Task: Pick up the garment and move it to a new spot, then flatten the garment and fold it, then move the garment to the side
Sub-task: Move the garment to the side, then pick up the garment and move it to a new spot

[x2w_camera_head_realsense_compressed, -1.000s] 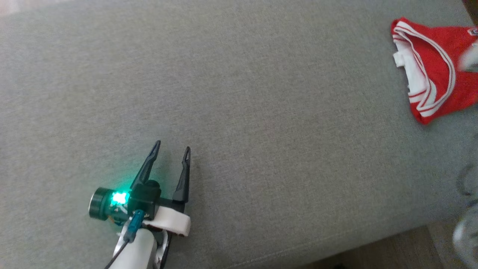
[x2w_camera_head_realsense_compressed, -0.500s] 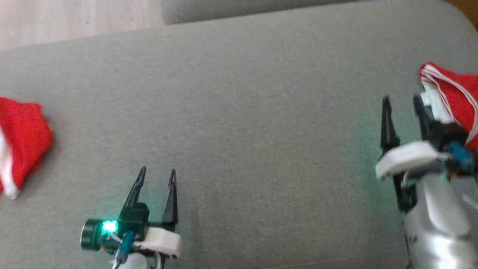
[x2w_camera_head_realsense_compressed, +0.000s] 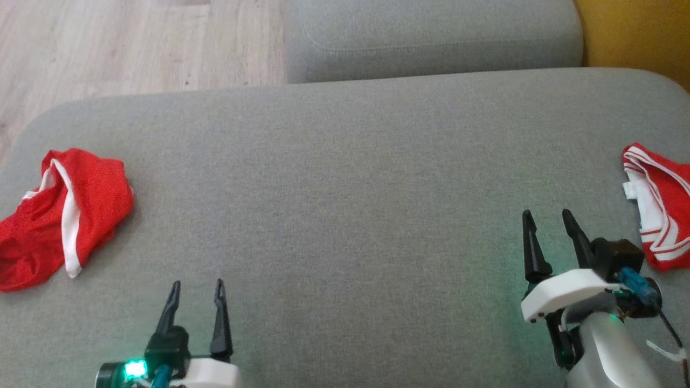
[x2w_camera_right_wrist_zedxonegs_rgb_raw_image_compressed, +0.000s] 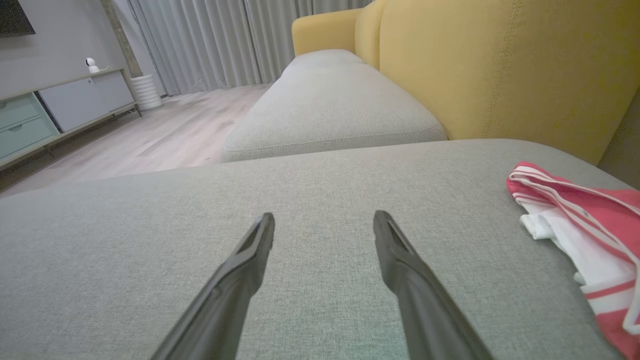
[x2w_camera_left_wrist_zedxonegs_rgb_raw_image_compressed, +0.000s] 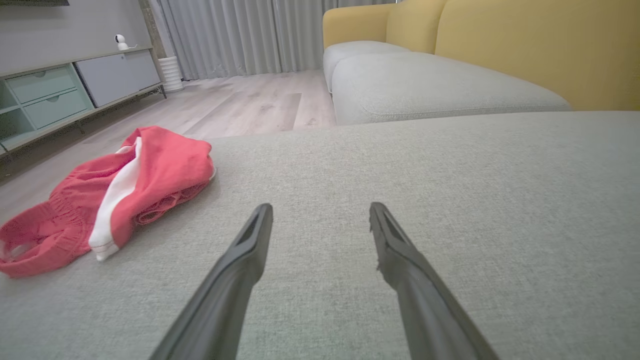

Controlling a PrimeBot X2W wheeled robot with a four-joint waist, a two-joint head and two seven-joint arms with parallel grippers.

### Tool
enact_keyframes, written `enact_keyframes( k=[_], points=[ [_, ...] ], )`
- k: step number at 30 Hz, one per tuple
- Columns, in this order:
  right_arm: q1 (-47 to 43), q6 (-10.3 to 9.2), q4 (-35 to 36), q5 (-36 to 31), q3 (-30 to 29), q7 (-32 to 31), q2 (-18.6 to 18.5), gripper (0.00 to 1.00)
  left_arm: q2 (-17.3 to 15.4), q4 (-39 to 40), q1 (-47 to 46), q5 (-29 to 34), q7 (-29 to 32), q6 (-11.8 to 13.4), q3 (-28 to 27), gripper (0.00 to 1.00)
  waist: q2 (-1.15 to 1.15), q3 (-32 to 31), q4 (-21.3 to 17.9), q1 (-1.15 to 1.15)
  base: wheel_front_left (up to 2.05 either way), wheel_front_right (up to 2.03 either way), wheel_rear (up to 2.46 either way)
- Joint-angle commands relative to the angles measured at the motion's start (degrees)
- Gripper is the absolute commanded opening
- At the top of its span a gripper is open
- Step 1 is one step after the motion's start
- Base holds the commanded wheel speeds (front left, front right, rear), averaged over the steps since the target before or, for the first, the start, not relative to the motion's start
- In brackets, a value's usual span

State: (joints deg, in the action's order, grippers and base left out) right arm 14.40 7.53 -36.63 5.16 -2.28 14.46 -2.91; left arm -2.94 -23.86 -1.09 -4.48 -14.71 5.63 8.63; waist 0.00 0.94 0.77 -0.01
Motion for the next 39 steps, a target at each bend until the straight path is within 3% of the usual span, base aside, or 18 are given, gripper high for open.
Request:
enact_keyframes(
  k=[1, 11, 17, 25, 32, 39],
  points=[
    [0.7, -0.04, 2.3, 0.5, 1.9, 0.5, 0.0, 1.0, 0.0, 1.8, -1.0, -0.1, -0.3, 0.5, -2.9, 1.0, 0.0, -0.8, 0.1, 0.01, 0.0, 0.0, 0.0],
    [-1.7, -0.04, 4.3, 3.6, 3.6, 0.5, 0.0, 1.0, 0.0, 2.8, 0.3, 0.3, -0.3, 0.5, -5.5, 1.0, 0.0, -2.9, 0.6, 0.01, 0.0, 0.0, 0.0],
    [-2.4, -0.04, 4.1, 4.0, 4.2, 0.5, 0.0, 1.0, 0.0, 3.1, 0.3, 0.3, -0.3, 0.3, -5.4, 1.0, 0.0, -2.4, 3.1, 0.01, 0.0, 0.0, 0.0],
    [-3.3, -0.04, 3.0, 4.8, 5.7, 0.5, 0.0, 1.0, 0.1, 2.9, 0.2, -1.1, -0.3, 0.5, -5.2, 1.0, 0.0, -1.6, 10.5, 0.01, 0.0, 0.0, 0.0],
    [-3.5, -0.04, 2.7, 6.5, 6.9, 0.5, 0.0, 1.0, 0.1, 3.2, 1.7, 0.1, -0.3, 0.0, -7.0, 1.0, 0.0, -0.8, 22.0, 0.01, 0.0, 0.0, 0.0],
    [-1.8, -0.04, 2.5, 7.1, 8.6, 0.5, 0.0, 1.0, -0.1, 2.8, 3.3, -1.0, -0.3, 0.0, -11.9, 1.0, 0.0, 1.1, 25.2, 0.01, 0.0, 0.0, 0.0]
  ],
)
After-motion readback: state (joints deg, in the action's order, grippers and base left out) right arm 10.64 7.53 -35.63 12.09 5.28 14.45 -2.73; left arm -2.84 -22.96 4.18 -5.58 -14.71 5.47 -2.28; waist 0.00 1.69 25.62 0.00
